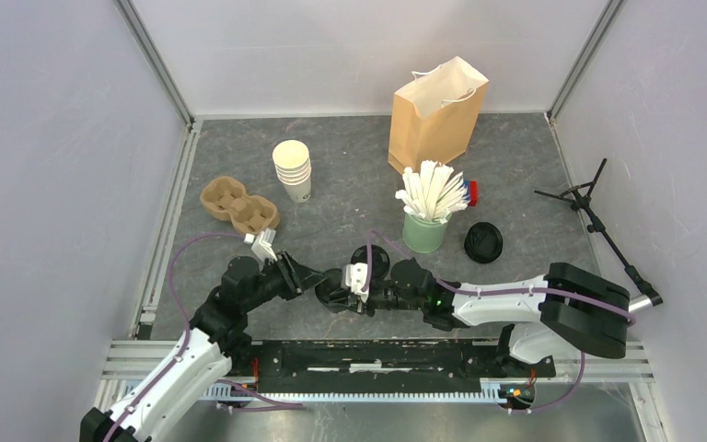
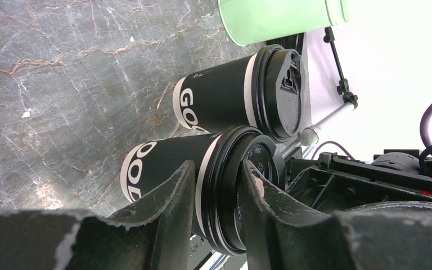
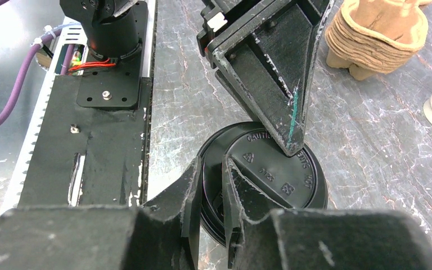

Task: Pack the takeout coffee

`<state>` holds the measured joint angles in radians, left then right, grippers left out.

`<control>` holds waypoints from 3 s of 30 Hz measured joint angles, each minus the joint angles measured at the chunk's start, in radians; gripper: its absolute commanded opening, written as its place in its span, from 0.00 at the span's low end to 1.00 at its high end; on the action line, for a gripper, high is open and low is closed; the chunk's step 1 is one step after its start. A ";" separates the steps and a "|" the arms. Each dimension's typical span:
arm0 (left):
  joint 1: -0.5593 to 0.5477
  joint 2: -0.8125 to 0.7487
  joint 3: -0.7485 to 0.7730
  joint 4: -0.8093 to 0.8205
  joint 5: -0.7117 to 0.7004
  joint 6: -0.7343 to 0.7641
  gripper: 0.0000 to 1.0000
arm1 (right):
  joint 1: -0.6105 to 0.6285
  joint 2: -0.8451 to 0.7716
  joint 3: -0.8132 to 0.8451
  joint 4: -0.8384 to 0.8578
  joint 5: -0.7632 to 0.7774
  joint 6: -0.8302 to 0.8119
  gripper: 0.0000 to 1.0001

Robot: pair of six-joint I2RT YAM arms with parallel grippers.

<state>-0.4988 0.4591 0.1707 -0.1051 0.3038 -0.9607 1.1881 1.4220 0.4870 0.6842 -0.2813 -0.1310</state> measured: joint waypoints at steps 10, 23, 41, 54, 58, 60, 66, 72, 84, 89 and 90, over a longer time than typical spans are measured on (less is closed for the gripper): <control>-0.004 -0.044 -0.011 -0.016 -0.021 -0.011 0.43 | 0.011 0.005 0.003 0.012 0.030 0.029 0.22; -0.004 0.029 0.121 -0.174 -0.041 0.003 0.63 | -0.027 -0.098 0.220 -0.494 0.031 0.041 0.49; -0.004 0.296 0.451 -0.262 -0.145 0.279 1.00 | -0.072 -0.419 0.271 -0.731 0.391 0.027 0.98; -0.003 0.474 0.692 -0.358 -0.290 0.439 1.00 | -0.143 -0.451 0.398 -0.711 0.755 -0.028 0.98; -0.003 0.446 0.722 -0.428 -0.353 0.504 1.00 | -0.236 -0.362 0.534 -0.712 0.782 -0.024 0.98; -0.003 0.420 0.708 -0.440 -0.359 0.525 0.97 | -0.277 -0.330 0.575 -0.712 0.779 -0.021 0.98; -0.003 0.389 0.634 -0.438 -0.346 0.537 0.94 | -0.465 -0.228 0.640 -0.716 0.722 0.028 0.98; -0.003 0.405 0.626 -0.427 -0.357 0.576 1.00 | -0.687 -0.121 0.650 -0.628 0.644 0.230 0.92; -0.003 0.394 0.626 -0.457 -0.398 0.442 1.00 | -0.918 -0.055 0.625 -0.400 0.361 0.708 0.85; -0.003 0.384 0.657 -0.612 -0.371 0.314 0.99 | -0.923 -0.076 0.625 -0.395 0.353 0.849 0.79; -0.003 0.378 0.669 -0.645 -0.363 0.289 0.99 | -0.924 -0.087 0.625 -0.405 0.375 0.873 0.80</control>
<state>-0.5014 0.8371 0.8402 -0.7506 -0.0589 -0.6716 0.2646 1.3354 1.1122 0.2790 0.0933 0.7422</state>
